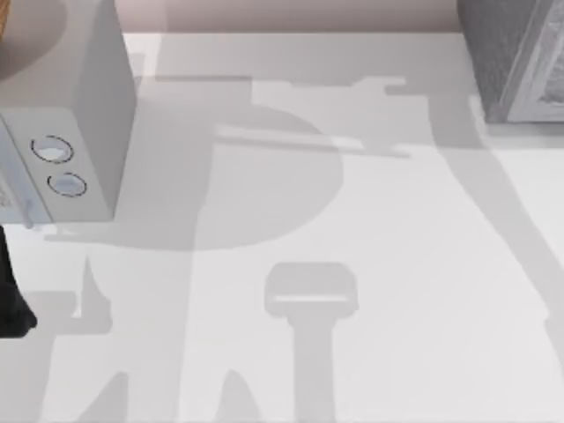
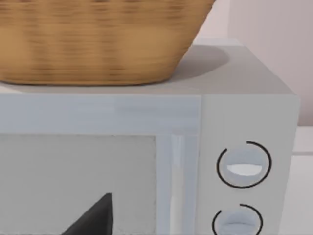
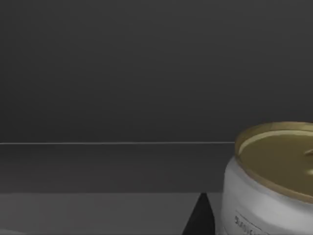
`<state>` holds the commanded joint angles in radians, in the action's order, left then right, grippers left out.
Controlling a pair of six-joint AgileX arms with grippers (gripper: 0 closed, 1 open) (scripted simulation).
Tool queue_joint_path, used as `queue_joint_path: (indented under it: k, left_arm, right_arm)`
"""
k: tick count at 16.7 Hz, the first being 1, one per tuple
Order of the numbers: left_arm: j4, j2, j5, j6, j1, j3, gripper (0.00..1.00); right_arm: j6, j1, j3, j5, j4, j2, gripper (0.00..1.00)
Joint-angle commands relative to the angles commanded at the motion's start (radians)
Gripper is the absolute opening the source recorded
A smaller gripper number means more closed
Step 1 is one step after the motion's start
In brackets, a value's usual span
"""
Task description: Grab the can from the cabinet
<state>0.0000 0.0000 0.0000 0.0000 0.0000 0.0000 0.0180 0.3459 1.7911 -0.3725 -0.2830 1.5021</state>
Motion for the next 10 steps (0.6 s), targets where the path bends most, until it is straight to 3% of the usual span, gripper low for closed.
queue_joint_path:
  k: [7, 10]
  left_arm:
    - [0.000, 0.000, 0.000, 0.000, 0.000, 0.000, 1.00]
    - [0.000, 0.000, 0.000, 0.000, 0.000, 0.000, 1.00]
  right_arm:
    - [-0.003, 0.281, 0.046, -0.276, -0.307, -0.253, 0.00]
    - [-0.005, 0.350, 0.051, -0.344, -0.377, -0.321, 0.00]
